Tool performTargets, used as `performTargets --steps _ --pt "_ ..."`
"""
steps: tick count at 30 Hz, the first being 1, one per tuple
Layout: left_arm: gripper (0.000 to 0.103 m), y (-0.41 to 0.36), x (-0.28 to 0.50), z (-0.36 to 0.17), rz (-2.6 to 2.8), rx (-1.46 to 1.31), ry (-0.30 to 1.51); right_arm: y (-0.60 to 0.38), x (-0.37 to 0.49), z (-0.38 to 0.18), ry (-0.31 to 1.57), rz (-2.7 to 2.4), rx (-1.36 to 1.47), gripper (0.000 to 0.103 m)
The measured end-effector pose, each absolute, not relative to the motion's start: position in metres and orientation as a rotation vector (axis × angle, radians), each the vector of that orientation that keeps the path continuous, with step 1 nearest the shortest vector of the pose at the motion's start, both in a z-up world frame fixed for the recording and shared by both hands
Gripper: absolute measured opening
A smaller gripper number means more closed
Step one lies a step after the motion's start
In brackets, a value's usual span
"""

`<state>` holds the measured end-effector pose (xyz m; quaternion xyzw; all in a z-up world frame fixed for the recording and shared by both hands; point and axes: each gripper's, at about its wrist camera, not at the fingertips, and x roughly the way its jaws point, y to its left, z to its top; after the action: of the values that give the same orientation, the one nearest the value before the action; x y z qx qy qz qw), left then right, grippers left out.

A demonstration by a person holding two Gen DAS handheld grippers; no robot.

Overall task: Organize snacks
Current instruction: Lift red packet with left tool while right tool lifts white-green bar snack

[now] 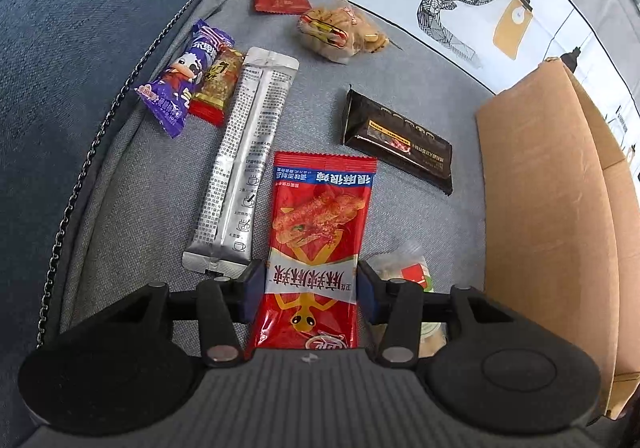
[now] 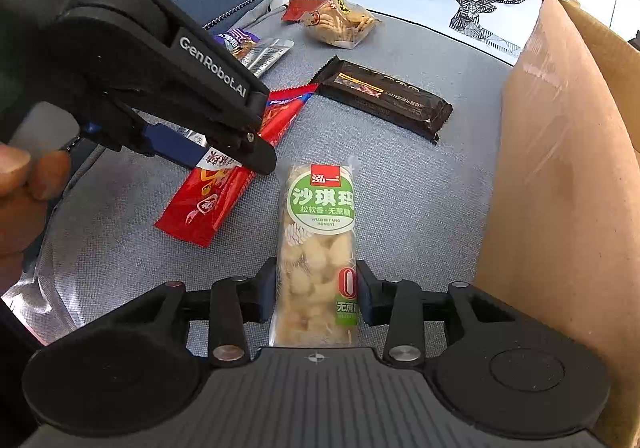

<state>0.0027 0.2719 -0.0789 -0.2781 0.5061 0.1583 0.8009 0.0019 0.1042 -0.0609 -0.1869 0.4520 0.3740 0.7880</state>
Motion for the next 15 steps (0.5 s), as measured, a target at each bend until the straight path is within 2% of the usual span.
performTargets --steps 3,15 --pt "0.051 0.273 0.002 -0.076 0.338 -0.607 1.065 0.103 0.001 -0.060 0.963 0.803 -0.399 0.038" --pt "0.050 0.269 -0.003 -0.043 0.296 -0.620 0.904 0.093 -0.004 -0.021 0.794 0.762 -0.342 0.038"
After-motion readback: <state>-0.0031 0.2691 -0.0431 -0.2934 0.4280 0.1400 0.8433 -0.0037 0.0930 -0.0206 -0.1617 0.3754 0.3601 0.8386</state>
